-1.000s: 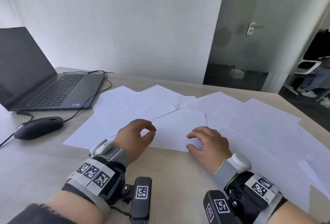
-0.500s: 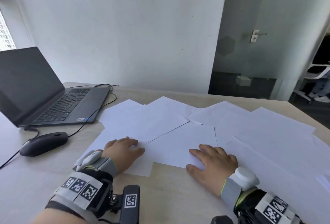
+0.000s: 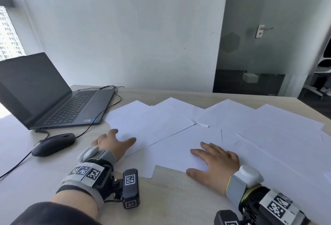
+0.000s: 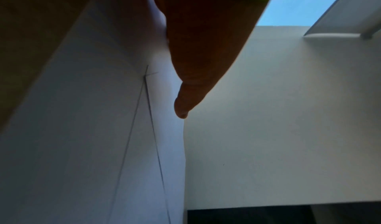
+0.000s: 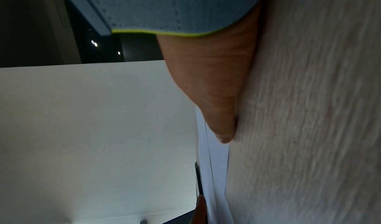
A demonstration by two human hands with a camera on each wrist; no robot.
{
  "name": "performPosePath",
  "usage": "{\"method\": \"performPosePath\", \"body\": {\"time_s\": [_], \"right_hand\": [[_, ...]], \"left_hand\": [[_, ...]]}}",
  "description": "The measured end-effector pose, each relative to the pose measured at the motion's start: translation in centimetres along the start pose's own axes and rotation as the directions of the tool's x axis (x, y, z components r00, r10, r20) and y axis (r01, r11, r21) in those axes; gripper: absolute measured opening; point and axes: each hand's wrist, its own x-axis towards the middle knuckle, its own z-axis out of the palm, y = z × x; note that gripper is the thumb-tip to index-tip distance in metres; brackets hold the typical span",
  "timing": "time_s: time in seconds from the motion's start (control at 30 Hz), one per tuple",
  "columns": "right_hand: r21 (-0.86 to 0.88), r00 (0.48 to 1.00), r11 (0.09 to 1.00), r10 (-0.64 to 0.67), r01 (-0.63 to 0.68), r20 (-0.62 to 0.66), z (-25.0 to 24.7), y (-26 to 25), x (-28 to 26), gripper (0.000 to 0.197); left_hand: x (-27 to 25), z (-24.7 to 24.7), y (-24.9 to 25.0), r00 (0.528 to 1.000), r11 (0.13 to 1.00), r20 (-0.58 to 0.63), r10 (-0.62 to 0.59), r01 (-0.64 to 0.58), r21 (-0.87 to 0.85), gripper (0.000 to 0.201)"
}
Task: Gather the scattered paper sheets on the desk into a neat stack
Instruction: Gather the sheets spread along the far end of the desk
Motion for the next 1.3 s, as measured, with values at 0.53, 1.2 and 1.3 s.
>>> {"method": "performPosePath", "body": {"time_s": [0.53,1.2,1.3], "right_hand": [[0.038,1.000,0.999,-0.029,0.029,0.007,-0.3,0.4,0.1,0.079],[0.042,0.992,0.992,-0.122,0.120,0.034,-1.0,0.3,-0.6,0.074],[0.026,0.997,0.997,-0.079,0.079,0.024,-1.1,0.4,-0.6,0.077]], "left_hand": [[1.9,-1.6,2.3,0.987,0.974,0.034,-0.159,0.152,0.166,0.137],[2.0,-1.9,-1.4,0.993,0.929,-0.057,-0.100,0.073,-0.362,0.062],[1.0,-2.2,-1.7,0.995,0.906,-0.027,-0.094,0.074,-0.416,0.058]]}}
